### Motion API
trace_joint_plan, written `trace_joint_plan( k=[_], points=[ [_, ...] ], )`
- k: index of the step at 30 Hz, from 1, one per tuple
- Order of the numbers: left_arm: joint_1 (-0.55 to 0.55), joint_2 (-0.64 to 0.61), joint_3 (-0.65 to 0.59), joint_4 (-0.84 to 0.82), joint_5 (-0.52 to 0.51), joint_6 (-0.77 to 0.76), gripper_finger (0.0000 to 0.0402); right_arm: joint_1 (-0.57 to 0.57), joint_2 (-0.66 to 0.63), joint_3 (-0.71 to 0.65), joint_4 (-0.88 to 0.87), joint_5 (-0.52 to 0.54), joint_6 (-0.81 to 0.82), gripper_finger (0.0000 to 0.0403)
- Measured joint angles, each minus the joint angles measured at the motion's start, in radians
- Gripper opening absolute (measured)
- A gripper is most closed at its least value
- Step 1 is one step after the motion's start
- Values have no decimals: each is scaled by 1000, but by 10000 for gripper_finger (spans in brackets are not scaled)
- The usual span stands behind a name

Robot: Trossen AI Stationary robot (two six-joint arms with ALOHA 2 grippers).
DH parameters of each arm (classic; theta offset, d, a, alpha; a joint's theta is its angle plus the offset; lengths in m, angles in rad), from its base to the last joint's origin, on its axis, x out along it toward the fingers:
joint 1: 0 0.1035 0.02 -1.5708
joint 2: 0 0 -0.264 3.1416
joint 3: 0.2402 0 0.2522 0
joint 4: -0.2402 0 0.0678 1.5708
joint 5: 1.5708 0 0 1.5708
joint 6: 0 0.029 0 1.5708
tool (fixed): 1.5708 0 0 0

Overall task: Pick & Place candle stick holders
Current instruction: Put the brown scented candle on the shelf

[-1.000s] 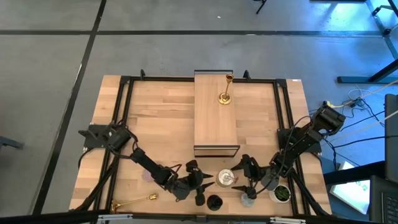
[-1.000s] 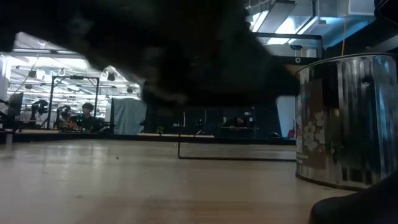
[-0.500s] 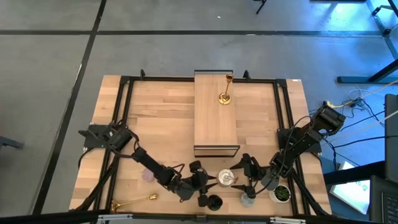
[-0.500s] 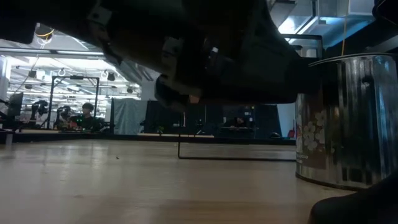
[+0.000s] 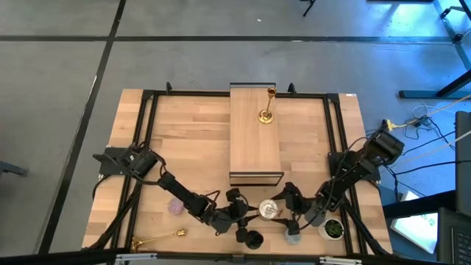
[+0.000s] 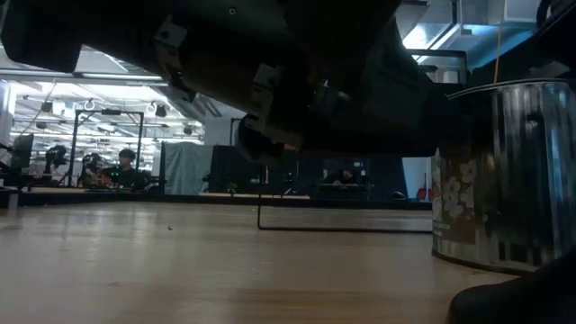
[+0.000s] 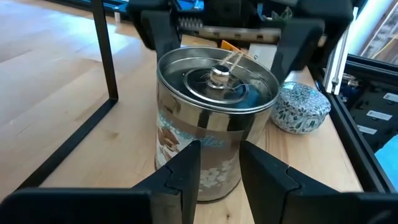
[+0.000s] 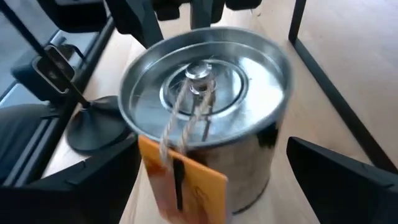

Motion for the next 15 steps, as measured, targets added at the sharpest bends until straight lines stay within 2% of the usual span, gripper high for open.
trace_joint_plan(
  k=[9,15],
  points=[
    [12,9,4,28,64,-7,106,-39,112,132,-5,-70,-85,400],
    [11,45,36,30,75,8,106,-49,139,159,-50,-103,-83,400]
  ],
)
